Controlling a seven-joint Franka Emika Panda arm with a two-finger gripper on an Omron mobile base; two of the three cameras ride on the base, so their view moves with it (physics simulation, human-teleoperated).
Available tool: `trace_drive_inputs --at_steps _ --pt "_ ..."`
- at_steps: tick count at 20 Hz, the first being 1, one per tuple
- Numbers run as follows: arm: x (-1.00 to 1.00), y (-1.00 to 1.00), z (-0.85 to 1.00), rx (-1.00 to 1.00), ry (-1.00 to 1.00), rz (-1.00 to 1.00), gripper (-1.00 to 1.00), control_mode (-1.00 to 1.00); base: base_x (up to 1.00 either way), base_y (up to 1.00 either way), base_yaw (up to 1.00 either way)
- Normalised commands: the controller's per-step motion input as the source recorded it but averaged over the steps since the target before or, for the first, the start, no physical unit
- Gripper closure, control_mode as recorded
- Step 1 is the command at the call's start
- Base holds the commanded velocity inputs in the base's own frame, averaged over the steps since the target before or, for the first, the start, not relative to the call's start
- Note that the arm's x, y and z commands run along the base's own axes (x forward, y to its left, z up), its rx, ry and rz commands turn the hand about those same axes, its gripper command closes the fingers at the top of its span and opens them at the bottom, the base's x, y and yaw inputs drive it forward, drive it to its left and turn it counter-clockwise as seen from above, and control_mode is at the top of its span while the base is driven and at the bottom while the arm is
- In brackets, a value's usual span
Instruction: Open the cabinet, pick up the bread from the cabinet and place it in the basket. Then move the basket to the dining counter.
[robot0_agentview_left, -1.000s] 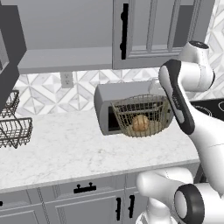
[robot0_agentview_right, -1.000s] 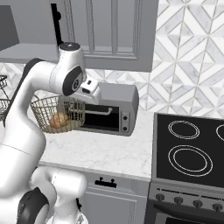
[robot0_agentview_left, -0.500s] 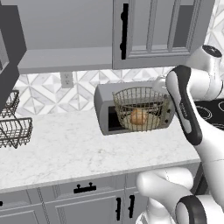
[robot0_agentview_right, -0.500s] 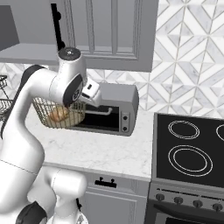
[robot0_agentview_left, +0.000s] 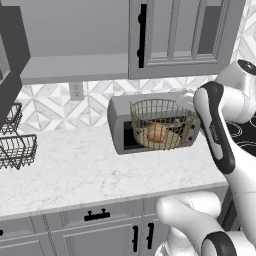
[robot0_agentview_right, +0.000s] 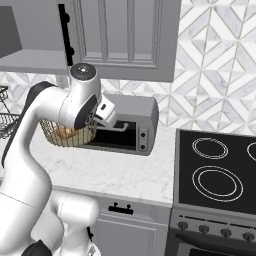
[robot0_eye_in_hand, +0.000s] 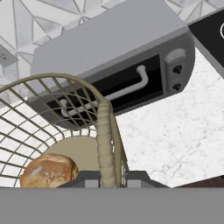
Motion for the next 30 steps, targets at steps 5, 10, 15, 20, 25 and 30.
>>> trace_drive_inputs --at_steps 5,10,15,20,25,30 --pt "0.0 0.0 0.0 0.0 0.0 0.0 1.0 -1.0 0.0 0.0 0.0" --pt "0.0 0.0 0.0 0.0 0.0 0.0 1.0 -1.0 0.0 0.0 0.0" --pt "-0.18 0.0 0.0 0.0 0.0 -0.14 1.0 -1.0 0.0 0.0 0.0" --pt "-0.19 0.0 -0.01 0.0 0.0 -0.16 1.0 -1.0 0.0 0.0 0.0" --pt "0.0 0.0 0.0 0.0 0.0 -0.01 1.0 -1.0 0.0 0.0 0.0" --pt "0.02 0.0 0.0 0.0 0.03 0.0 1.0 -1.0 0.0 0.0 0.0"
